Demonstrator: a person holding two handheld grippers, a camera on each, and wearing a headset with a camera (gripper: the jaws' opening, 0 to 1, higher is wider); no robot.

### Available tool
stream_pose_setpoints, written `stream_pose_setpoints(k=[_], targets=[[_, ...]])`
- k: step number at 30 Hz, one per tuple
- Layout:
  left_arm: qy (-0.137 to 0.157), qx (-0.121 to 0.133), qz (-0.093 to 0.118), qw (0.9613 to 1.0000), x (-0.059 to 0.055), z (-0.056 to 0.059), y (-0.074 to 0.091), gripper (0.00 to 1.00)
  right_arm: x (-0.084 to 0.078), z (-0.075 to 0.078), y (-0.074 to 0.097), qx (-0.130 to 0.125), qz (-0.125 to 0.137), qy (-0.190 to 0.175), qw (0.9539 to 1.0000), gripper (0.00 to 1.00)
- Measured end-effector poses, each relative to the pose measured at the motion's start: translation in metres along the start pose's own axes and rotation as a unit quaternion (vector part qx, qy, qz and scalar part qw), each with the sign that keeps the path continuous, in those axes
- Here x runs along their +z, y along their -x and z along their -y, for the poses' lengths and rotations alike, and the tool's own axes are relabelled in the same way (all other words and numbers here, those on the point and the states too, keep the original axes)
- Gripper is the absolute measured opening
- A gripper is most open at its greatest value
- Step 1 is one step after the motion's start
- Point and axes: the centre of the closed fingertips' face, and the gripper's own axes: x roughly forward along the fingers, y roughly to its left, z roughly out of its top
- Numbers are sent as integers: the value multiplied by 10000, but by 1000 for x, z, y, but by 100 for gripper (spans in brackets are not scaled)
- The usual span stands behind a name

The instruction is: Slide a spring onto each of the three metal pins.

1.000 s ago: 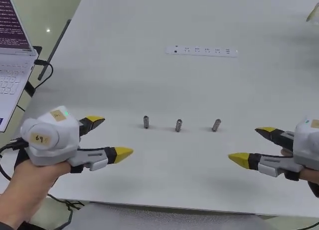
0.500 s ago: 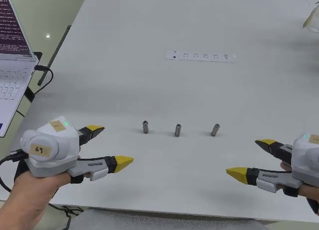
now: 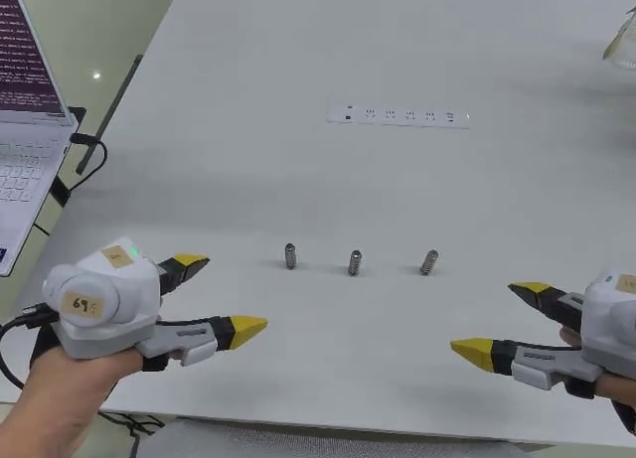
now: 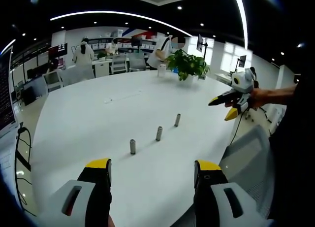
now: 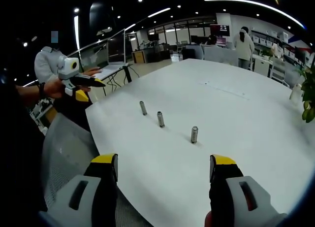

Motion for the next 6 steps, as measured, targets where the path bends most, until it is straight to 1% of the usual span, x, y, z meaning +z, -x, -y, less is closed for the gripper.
stream_pose_setpoints(k=[6], targets=[[30,42,8,10000,-2,-1,1,64,-2,1,0,-11,-4,-13,10000,75]])
